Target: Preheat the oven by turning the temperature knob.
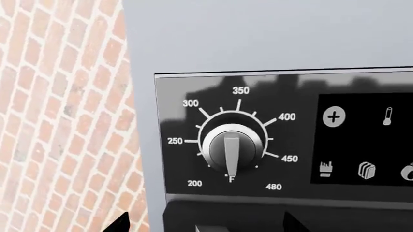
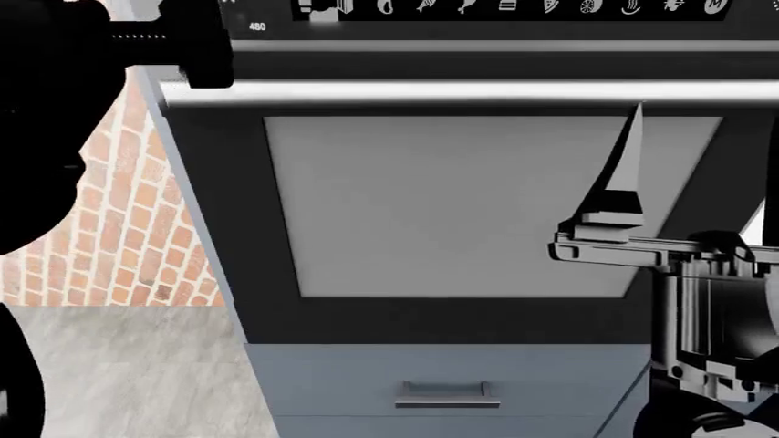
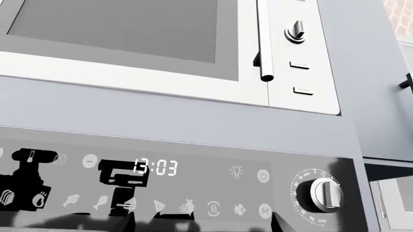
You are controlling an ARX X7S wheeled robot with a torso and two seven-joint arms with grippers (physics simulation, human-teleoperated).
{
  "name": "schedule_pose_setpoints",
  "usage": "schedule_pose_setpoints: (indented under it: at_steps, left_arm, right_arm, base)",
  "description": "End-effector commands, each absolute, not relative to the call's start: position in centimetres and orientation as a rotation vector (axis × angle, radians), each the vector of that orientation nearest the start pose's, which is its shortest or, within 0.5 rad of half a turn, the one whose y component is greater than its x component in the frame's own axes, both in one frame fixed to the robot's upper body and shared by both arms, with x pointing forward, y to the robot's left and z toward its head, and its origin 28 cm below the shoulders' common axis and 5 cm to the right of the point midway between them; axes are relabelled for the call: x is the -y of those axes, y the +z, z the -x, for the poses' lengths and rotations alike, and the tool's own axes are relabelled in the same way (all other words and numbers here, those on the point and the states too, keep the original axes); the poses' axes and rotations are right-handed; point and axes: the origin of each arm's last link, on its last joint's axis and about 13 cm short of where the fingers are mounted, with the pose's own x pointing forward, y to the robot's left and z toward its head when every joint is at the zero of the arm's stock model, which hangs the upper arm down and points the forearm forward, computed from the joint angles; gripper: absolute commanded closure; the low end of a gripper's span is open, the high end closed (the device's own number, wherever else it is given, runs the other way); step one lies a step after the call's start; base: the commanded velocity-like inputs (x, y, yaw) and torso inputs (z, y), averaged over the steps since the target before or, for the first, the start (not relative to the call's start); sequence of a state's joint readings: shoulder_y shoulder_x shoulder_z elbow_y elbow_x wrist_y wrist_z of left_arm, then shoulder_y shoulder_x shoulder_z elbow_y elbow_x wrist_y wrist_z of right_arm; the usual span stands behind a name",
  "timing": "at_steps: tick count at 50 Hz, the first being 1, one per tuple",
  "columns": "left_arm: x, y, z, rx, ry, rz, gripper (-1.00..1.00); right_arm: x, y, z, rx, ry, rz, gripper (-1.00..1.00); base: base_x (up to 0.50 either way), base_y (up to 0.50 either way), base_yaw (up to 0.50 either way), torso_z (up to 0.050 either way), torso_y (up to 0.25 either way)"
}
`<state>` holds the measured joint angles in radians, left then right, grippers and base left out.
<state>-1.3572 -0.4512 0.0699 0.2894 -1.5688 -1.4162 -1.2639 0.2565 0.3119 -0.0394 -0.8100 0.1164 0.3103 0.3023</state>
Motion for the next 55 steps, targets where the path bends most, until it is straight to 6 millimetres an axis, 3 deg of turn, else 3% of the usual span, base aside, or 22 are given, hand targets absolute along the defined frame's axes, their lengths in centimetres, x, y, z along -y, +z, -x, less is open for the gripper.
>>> schedule_pose_setpoints:
  at_steps: [1, 10, 23, 36, 55]
  left_arm:
    - [-22.6, 35.7, -25.2, 0.095, 0.104, -0.06, -1.0]
    - [-22.4, 34.0, -27.2, 0.09, 0.112, -0.049, -1.0]
    - [-22.4, 32.3, -27.8, 0.102, 0.107, -0.029, -1.0]
    - [-22.4, 33.6, -27.0, 0.154, 0.098, -0.022, -1.0]
    - [-22.2, 34.9, -28.5, 0.139, 0.089, -0.012, -1.0]
  right_arm:
    - [12.2, 20.7, -20.5, 0.753, -0.128, 0.11, -1.0]
    - [12.1, 20.7, -20.7, 0.752, -0.124, 0.115, -1.0]
    - [12.1, 20.2, -20.9, 0.74, -0.121, 0.121, -1.0]
    - [12.1, 20.1, -20.5, 0.73, -0.11, 0.127, -1.0]
    - [12.1, 20.3, -20.3, 0.726, -0.103, 0.128, -1.0]
  base:
    - [0.0, 0.0, 0.0, 0.0, 0.0]
    - [0.0, 0.0, 0.0, 0.0, 0.0]
    - [0.0, 0.0, 0.0, 0.0, 0.0]
    - [0.0, 0.0, 0.0, 0.0, 0.0]
    - [0.0, 0.0, 0.0, 0.0, 0.0]
